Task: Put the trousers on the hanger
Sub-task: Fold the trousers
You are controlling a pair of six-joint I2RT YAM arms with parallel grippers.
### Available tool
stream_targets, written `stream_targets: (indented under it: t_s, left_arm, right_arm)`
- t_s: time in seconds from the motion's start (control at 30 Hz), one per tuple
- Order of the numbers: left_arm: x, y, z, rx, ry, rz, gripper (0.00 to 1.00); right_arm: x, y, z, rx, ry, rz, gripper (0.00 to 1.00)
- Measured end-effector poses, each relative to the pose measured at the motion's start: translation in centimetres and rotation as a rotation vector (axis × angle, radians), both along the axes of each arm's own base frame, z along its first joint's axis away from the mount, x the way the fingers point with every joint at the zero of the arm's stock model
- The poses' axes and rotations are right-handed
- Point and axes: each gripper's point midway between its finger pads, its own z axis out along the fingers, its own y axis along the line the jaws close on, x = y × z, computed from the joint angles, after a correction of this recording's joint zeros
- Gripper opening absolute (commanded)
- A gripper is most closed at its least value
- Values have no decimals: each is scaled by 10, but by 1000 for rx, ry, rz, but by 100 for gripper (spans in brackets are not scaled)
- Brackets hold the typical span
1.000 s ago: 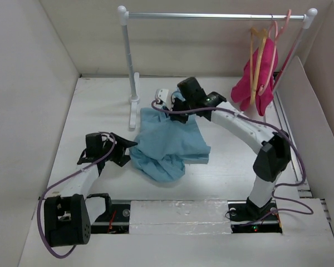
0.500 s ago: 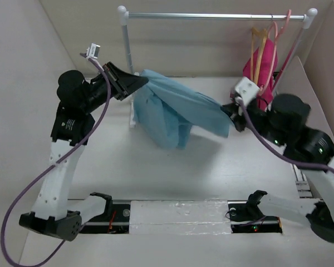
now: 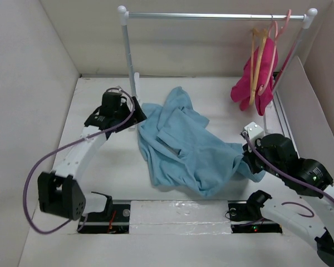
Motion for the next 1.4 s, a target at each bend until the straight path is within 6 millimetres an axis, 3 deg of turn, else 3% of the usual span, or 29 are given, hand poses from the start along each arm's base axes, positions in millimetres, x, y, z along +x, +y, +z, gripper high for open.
stream_targets:
  t_s: [0.17, 0.27, 0.37, 0.4, 0.47, 0.5, 0.53, 0.63, 0.7, 0.77, 0.8, 0.87, 0.93, 1.0, 1.07, 1.1, 1.13, 1.17, 1.2, 1.27, 1.3, 1.33, 1.4]
  left_arm:
    - [19, 8, -84, 83, 176, 59, 94]
    - [25, 6, -110, 80, 217, 58, 89]
    - [42, 0, -128, 76, 233, 53, 68]
    - [49, -4, -135, 77, 239, 50, 49]
    - [60, -8, -150, 82, 261, 54, 33]
    - [64, -10, -158, 88, 275, 48, 10]
    - [66, -11, -166, 91, 291, 49, 0]
    - [68, -11, -174, 88, 324, 44, 0]
    - [72, -7, -162, 69, 322, 54, 0]
    - [79, 0, -132, 56, 283, 78, 0]
    - [82, 5, -108, 50, 246, 94, 0]
    - [89, 18, -45, 55, 125, 147, 0]
    - [88, 35, 32, 46, -52, 216, 0]
    - [68, 64, 100, 33, -215, 320, 0]
    - [35, 102, 139, 34, -322, 456, 0]
    - [19, 125, 146, 46, -348, 536, 0]
    - [-5, 153, 148, 70, -358, 642, 12]
    - [-15, 163, 149, 81, -366, 684, 12]
    - [-29, 179, 144, 104, -373, 754, 43]
    - [-52, 194, 116, 165, -304, 825, 64]
    - [-59, 199, 101, 194, -255, 851, 74]
    - [-64, 203, 86, 220, -206, 869, 82]
    - [-70, 209, 63, 267, -111, 901, 82]
  right_arm:
    - [-2, -13, -5, -50, 13, -43, 0]
    - [1, -15, -4, -59, 2, -51, 0]
    - [2, -14, -4, -55, -6, -45, 0]
    - [3, -13, -5, -53, -7, -43, 0]
    - [3, -12, -6, -50, -9, -40, 0]
    - [4, -12, -5, -48, -12, -41, 0]
    - [4, -11, -4, -46, -17, -41, 0]
    - [9, -11, 0, -52, -36, -41, 0]
    - [14, -9, 9, -60, -53, -32, 0]
    - [22, -4, 30, -54, -94, -15, 0]
    - [26, -1, 41, -47, -117, -3, 0]
    - [33, 8, 66, -21, -172, 34, 0]
    - [33, 17, 83, 12, -213, 90, 0]
    - [24, 28, 80, 36, -200, 176, 0]
    - [10, 39, 64, 59, -158, 277, 0]
    - [0, 44, 47, 68, -114, 334, 0]
    - [-12, 50, 27, 71, -51, 394, 0]
    - [-24, 52, 5, 66, 29, 444, 0]
    - [-36, 55, -17, 62, 107, 492, 0]
    - [-62, 52, -56, 43, 270, 560, 0]
    - [-72, 50, -70, 30, 336, 586, 5]
    - [-92, 44, -90, 9, 451, 639, 47]
    - [-97, 43, -92, 7, 474, 657, 66]
